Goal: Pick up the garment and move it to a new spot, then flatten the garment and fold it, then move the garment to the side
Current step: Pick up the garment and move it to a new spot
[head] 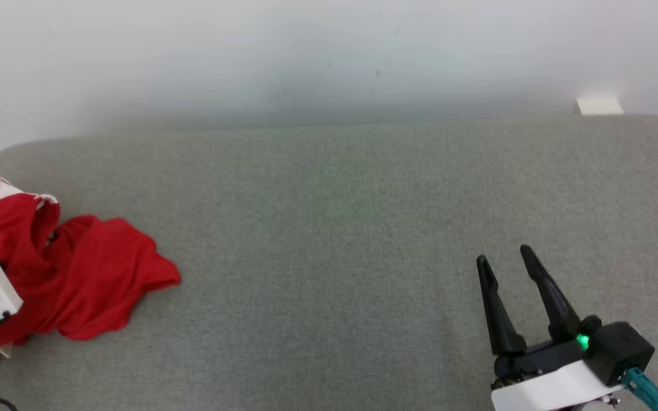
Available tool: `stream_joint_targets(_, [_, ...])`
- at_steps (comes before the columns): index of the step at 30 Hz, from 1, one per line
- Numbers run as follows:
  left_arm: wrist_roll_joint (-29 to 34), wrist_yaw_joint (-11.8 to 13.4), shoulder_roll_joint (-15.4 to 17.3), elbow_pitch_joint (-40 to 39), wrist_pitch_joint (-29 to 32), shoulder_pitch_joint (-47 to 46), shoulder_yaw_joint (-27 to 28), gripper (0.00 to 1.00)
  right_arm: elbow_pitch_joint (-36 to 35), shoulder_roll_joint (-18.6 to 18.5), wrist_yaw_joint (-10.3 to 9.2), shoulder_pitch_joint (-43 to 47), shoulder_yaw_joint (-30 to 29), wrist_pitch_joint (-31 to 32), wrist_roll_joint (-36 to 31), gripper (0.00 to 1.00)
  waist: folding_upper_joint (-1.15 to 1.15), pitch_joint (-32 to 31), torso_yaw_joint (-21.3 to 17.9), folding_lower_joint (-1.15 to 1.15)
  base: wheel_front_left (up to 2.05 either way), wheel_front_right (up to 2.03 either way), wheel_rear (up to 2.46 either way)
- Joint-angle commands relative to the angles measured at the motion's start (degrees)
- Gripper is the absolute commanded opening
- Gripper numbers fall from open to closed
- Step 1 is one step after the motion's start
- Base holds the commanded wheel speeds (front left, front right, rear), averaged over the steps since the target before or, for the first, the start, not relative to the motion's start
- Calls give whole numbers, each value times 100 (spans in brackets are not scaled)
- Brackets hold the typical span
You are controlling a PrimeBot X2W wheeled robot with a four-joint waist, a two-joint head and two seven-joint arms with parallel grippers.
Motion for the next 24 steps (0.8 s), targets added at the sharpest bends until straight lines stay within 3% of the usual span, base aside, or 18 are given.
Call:
stream_joint_targets(1, [80,-55,59,-80,-102,-99,-67,0,45,-18,2,135,10,2,61,100,0,-288,110,-1,0,0,0])
stream_joint_targets(10, [219,-275,-54,-864,-365,-462,-583,0,53,-17,2,446,-41,2,149,100,0,-863,333,-1,0,0,0])
stream_joint_targets(15, [-101,-313,-349,-1725,-401,-659,-843,0,0,-18,2,517,-117,3,201,100,0,-950,368,-1,0,0,0])
stream_joint_targets(24, [-738,-322,-872,-3703,52,-40,-1283,0,-52,-17,2,493,-296,3,173,100,0,-984,-124,-1,0,0,0])
